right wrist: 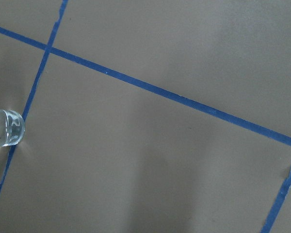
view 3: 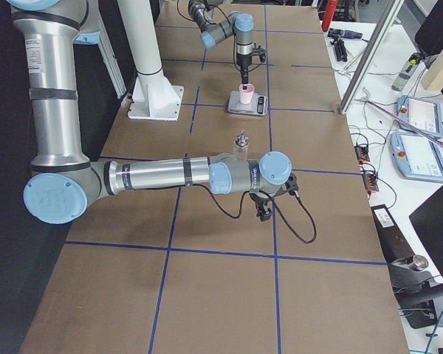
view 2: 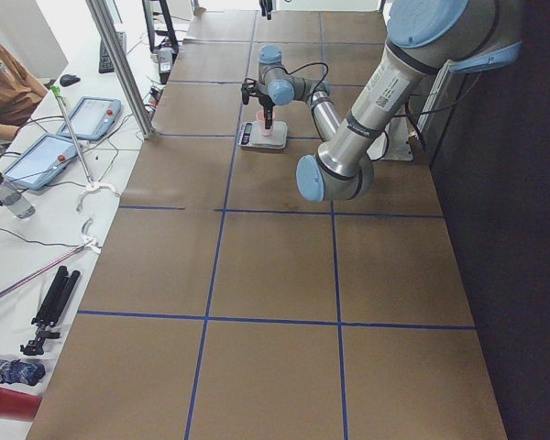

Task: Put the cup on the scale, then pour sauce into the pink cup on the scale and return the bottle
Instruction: 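Carry the pink cup with the left gripper onto the scale and lower it, then release the cup and raise the left gripper while the right gripper approaches the bottle, then grasp the glass bottle with the right gripper and lift it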

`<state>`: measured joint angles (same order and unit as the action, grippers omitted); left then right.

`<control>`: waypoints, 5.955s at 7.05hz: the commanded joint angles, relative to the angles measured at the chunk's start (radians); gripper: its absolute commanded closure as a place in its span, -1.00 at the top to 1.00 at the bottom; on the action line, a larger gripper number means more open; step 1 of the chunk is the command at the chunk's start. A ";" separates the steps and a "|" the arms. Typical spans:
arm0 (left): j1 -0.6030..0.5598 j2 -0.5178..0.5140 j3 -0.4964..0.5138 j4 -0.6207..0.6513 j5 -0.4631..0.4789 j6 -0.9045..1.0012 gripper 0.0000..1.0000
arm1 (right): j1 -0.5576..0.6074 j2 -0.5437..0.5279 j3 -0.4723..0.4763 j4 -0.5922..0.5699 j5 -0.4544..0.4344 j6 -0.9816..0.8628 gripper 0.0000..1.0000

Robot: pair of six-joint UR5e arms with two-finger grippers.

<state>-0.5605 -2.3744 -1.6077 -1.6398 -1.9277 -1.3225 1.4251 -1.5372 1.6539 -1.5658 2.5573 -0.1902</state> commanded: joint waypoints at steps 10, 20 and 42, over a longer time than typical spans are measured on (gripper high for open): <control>-0.045 0.160 -0.315 -0.029 0.001 -0.001 0.30 | -0.683 -0.293 0.163 1.188 -0.516 1.136 0.98; -0.094 0.287 -0.353 -0.031 0.010 0.083 0.31 | -1.091 -0.210 0.323 0.755 -1.443 1.387 1.00; -0.104 0.285 -0.330 -0.023 0.027 0.088 0.32 | -1.143 -0.061 0.086 0.773 -1.776 1.531 -0.44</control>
<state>-0.6642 -2.0893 -1.9374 -1.6628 -1.9007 -1.2349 0.2845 -1.5982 1.7396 -0.7931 0.8010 1.3508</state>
